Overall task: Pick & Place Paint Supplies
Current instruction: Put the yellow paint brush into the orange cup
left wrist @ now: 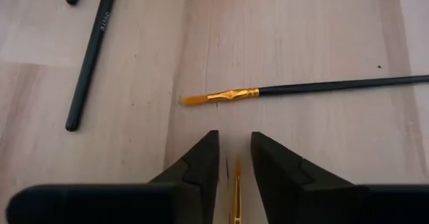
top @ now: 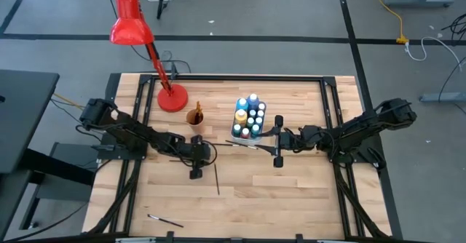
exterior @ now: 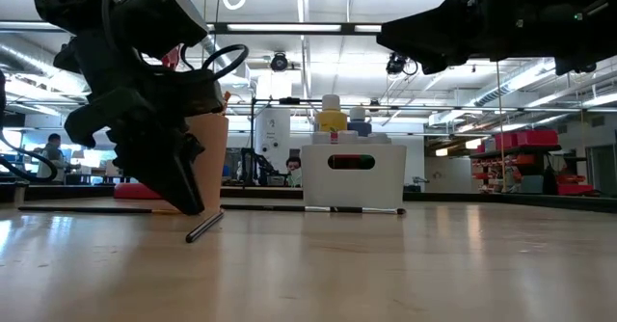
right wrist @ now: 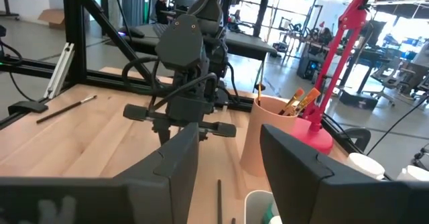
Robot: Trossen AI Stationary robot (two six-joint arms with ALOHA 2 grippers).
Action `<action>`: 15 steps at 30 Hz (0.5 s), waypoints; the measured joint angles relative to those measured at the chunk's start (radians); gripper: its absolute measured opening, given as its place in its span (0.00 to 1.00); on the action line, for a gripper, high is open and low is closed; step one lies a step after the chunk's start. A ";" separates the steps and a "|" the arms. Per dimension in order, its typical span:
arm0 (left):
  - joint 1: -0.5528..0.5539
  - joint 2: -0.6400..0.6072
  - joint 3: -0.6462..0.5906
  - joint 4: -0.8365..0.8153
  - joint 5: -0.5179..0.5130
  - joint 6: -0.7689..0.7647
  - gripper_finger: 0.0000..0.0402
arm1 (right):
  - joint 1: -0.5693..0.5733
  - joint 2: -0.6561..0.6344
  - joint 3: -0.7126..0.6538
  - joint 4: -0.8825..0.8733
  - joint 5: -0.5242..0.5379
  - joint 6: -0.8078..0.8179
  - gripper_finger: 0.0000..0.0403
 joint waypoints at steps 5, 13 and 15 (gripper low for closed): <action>-0.002 -0.051 -0.002 -0.071 0.014 0.005 0.28 | 0.000 0.000 0.000 0.000 -0.001 0.000 0.41; -0.011 -0.076 -0.005 -0.082 -0.001 0.005 0.27 | 0.000 0.000 0.000 0.002 -0.001 0.000 0.41; -0.011 -0.072 -0.005 -0.071 -0.006 0.005 0.26 | 0.000 0.000 0.000 0.002 -0.001 0.000 0.41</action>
